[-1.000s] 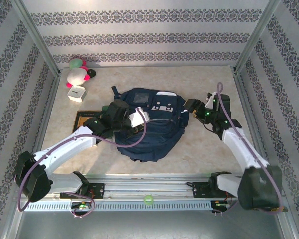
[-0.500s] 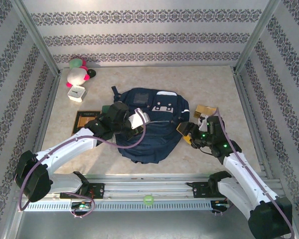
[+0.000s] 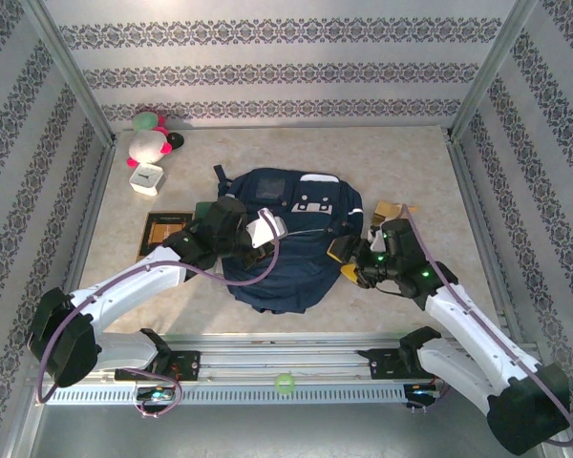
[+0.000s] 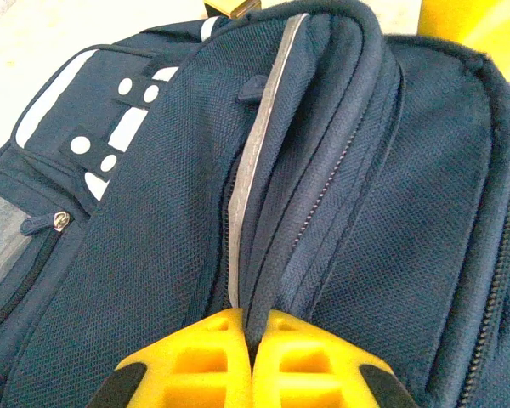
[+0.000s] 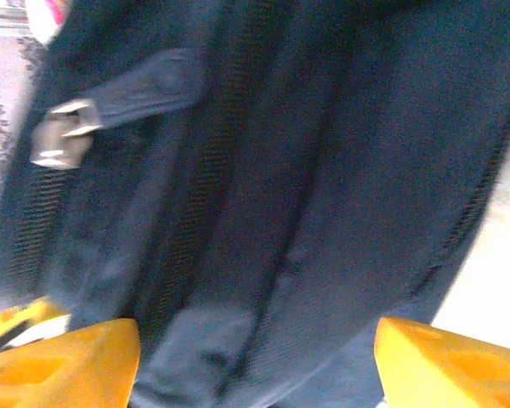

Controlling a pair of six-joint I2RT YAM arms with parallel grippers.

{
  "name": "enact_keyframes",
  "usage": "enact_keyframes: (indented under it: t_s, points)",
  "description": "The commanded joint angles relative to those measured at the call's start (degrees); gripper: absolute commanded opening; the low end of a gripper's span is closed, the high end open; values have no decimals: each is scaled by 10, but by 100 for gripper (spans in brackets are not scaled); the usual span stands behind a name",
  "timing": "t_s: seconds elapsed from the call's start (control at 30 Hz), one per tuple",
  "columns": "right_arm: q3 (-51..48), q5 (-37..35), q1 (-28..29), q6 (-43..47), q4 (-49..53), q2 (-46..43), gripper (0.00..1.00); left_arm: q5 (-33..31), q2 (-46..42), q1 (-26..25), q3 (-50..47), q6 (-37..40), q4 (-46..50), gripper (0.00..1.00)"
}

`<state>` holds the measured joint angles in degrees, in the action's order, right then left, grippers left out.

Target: Pack the student bag

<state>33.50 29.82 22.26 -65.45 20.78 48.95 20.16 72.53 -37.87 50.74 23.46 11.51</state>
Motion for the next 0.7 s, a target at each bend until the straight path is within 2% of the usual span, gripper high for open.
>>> enact_keyframes:
  t_s: [0.0, 0.23, 0.3, 0.47, 0.57, 0.63, 0.67]
  points:
    - [42, 0, -1, -2, 15, -12, 73, 15, -12, -3, -1, -13, -60, 0]
    - [26, 6, 0, -56, -60, 20, 71, 16, -17, -3, -9, -20, -74, 0]
    - [8, 11, 2, -96, -120, 48, 70, 17, -21, -3, -15, -24, -82, 0]
    - [-7, 2, 10, -137, -209, 81, 62, 33, -22, -3, -22, -34, -97, 0]
    - [-9, -3, 26, -148, -229, 102, 59, 39, -23, -3, -30, -50, -117, 0]
    - [-10, -16, 36, -148, -233, 104, 51, 42, -24, -3, -34, -55, -126, 0]
    - [-9, -24, 39, -147, -236, 102, 41, 41, -22, -3, -34, -55, -125, 0]
